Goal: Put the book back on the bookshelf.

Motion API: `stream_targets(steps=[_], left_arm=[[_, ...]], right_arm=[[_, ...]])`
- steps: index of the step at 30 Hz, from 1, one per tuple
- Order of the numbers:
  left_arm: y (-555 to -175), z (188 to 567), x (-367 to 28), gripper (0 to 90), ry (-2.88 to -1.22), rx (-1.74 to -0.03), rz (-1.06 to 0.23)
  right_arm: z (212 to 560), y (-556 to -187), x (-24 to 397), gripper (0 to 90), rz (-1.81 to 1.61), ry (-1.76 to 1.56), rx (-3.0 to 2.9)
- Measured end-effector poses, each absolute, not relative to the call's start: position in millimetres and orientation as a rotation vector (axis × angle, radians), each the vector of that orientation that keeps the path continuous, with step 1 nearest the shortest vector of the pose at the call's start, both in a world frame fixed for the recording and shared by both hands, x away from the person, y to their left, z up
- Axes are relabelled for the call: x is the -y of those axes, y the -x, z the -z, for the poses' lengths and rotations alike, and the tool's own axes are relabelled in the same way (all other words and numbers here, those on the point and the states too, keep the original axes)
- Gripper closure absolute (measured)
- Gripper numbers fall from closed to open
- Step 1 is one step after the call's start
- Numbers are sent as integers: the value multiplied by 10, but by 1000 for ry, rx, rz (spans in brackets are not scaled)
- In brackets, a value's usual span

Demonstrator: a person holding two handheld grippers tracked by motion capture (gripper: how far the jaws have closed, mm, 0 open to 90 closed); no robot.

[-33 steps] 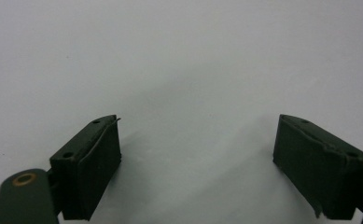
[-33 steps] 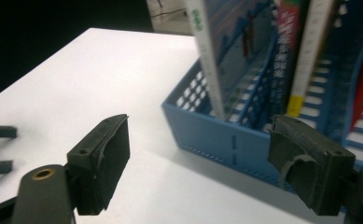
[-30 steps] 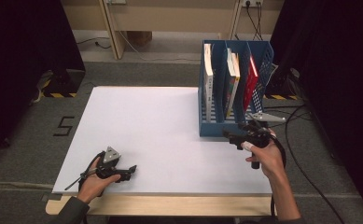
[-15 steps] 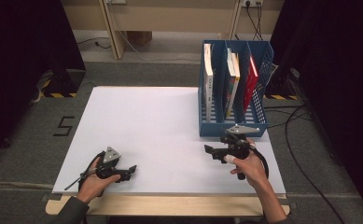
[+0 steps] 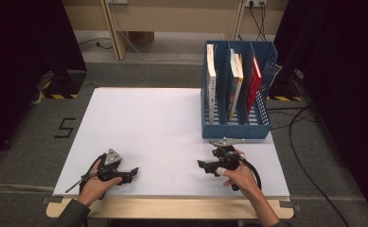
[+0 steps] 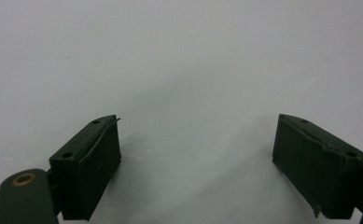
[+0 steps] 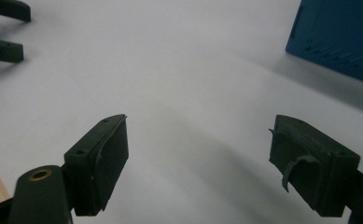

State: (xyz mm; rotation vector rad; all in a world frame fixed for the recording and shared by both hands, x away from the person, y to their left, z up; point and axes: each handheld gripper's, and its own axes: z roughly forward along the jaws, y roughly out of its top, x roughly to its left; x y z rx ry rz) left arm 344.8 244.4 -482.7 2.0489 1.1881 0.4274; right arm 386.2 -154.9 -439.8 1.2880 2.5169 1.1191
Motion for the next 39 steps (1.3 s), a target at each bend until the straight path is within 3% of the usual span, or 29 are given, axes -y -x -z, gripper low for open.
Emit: stream_targets(steps=[15, 39], left_arm=[[-3447, 4827, -2447, 141, -2049, -1186, -429], [-3447, 4828, -2447, 141, -2049, -1187, -428]], right_arm=[[4665, -3642, 1398, 155, -907, -1086, -2551], [4710, -3603, 1439, 150, -976, -1080, -2512]])
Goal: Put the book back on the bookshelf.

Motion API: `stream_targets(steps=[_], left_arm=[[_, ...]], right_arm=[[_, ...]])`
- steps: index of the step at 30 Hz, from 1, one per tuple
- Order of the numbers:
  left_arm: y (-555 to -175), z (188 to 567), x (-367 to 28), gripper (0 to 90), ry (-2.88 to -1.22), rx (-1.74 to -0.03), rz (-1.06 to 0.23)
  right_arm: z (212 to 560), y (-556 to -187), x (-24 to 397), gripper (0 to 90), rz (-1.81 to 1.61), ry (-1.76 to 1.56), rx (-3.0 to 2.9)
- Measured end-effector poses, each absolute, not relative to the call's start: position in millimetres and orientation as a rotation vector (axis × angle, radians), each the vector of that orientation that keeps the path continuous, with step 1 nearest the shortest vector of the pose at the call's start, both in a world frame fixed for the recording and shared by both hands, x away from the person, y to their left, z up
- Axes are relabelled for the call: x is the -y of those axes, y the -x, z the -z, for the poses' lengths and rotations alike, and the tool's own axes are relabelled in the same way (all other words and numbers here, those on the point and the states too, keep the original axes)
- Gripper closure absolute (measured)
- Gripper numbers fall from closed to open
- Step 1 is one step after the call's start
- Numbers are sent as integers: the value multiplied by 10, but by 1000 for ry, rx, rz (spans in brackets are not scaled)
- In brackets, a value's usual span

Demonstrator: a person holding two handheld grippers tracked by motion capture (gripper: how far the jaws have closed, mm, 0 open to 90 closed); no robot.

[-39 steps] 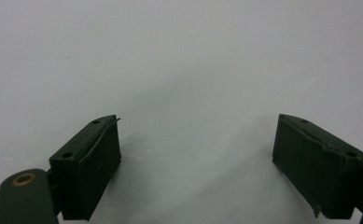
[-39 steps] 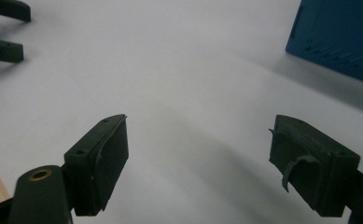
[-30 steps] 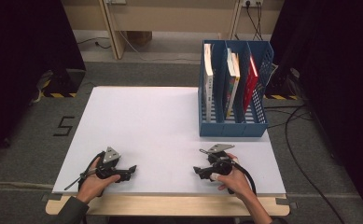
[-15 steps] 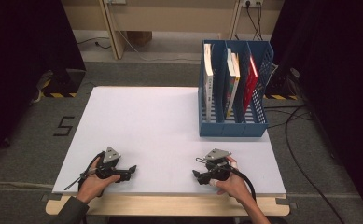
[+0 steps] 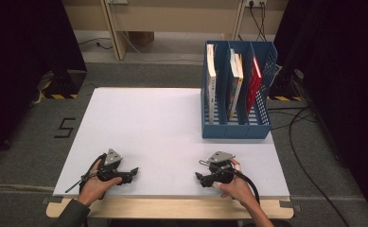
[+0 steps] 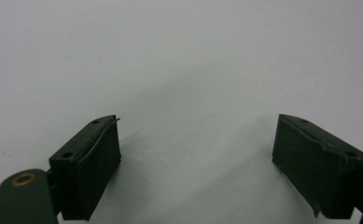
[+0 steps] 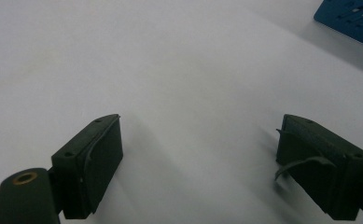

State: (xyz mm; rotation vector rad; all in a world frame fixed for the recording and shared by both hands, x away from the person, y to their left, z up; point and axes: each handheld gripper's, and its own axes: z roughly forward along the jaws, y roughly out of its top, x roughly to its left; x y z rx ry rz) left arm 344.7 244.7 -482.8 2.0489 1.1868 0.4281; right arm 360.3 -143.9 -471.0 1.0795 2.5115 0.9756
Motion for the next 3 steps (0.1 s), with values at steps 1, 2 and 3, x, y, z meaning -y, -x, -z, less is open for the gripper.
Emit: stream_targets(steps=[1, 2, 3], left_arm=[[-3447, 4828, -2447, 141, -2049, -1186, -428], [-3447, 4828, -2447, 141, -2049, -1186, -428], [-3448, 4827, -2448, 141, -2050, -1186, -429]], right_arm=[[4711, -3603, 1439, 150, -976, -1078, -2512], [4711, -3604, 1440, 150, -976, -1077, -2512], [4711, -3604, 1441, 150, -977, -1077, -2512]])
